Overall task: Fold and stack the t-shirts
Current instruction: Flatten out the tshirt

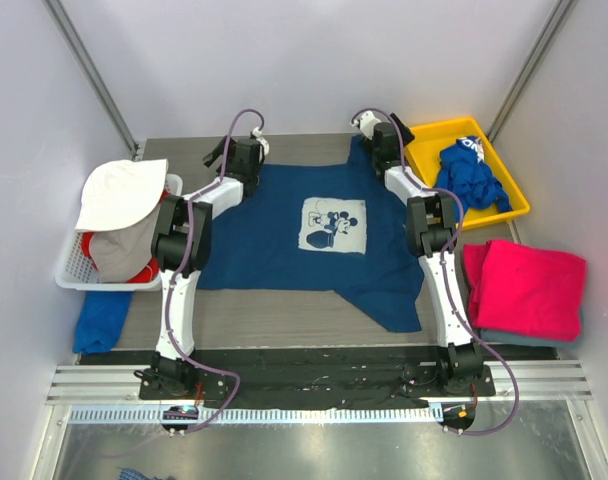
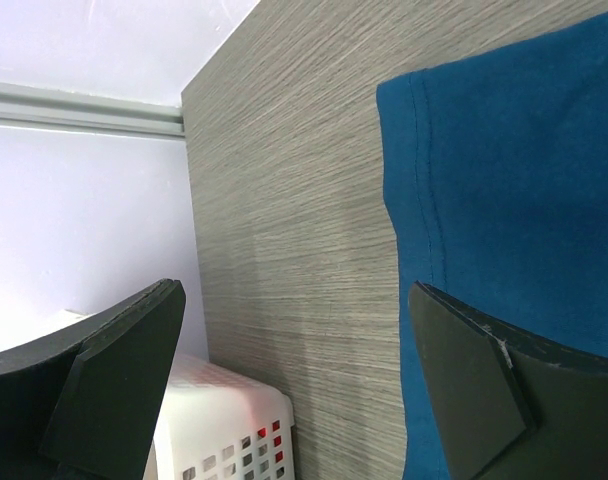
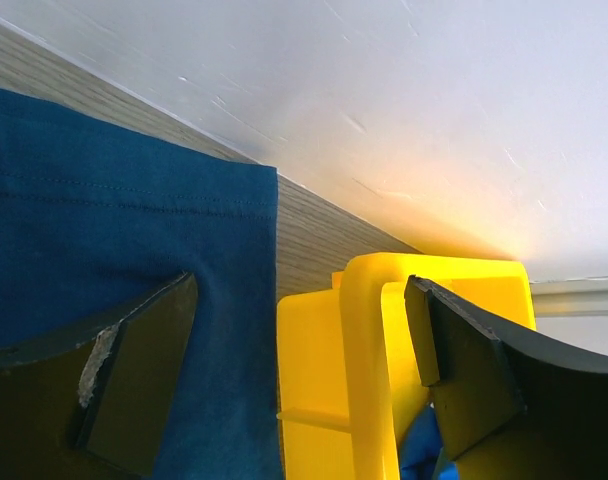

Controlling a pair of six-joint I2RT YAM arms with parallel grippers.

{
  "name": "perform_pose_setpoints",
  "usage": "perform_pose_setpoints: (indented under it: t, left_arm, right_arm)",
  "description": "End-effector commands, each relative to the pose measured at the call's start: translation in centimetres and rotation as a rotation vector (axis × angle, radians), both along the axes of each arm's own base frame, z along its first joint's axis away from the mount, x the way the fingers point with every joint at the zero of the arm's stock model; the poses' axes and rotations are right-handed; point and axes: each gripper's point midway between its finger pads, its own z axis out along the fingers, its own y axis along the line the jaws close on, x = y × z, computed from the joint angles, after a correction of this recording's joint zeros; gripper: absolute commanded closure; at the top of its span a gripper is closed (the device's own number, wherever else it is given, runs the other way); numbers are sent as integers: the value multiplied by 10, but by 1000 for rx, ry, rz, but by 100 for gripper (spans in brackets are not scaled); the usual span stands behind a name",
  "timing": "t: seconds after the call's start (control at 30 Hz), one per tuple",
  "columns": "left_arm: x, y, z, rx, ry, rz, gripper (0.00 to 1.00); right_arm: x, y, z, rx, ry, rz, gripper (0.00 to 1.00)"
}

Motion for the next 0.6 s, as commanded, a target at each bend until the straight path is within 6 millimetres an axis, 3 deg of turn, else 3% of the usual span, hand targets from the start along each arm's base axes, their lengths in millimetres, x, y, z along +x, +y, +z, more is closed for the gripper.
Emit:
perform_pose_setpoints:
  t: [0.0, 0.23, 0.3, 0.37, 0.4, 0.43, 0.47, 0.5, 0.57]
  left_arm:
    - [4, -3, 46, -43, -128, 17, 0]
    - [-8, -8, 53, -50, -127, 8, 0]
    - [-12, -13, 59, -56, -133, -3, 0]
    - [-18, -15, 59, -58, -128, -7, 0]
    - [-22, -15, 65, -58, -131, -9, 0]
    - [-24, -17, 67, -65, -136, -11, 0]
    - [-28, -19, 77, -71, -149, -17, 0]
    - [-31, -19, 75, -73, -142, -18, 0]
    - [-38, -23, 79, -86, -139, -27, 0]
  right_arm:
    - [-12, -12, 11, 29, 42, -49, 3]
    - [-18, 6, 60, 106, -16, -28, 3]
    - [-22, 11, 86, 136, -45, -21, 2]
    - [-29, 20, 91, 165, -40, -9, 3]
    - [-33, 23, 114, 179, -67, -2, 3]
    - [-40, 29, 111, 194, -49, 4, 3]
    - [-47, 31, 140, 212, -85, 12, 2]
    - [-54, 34, 131, 217, -59, 15, 2]
    - [-66, 40, 143, 247, -55, 28, 2]
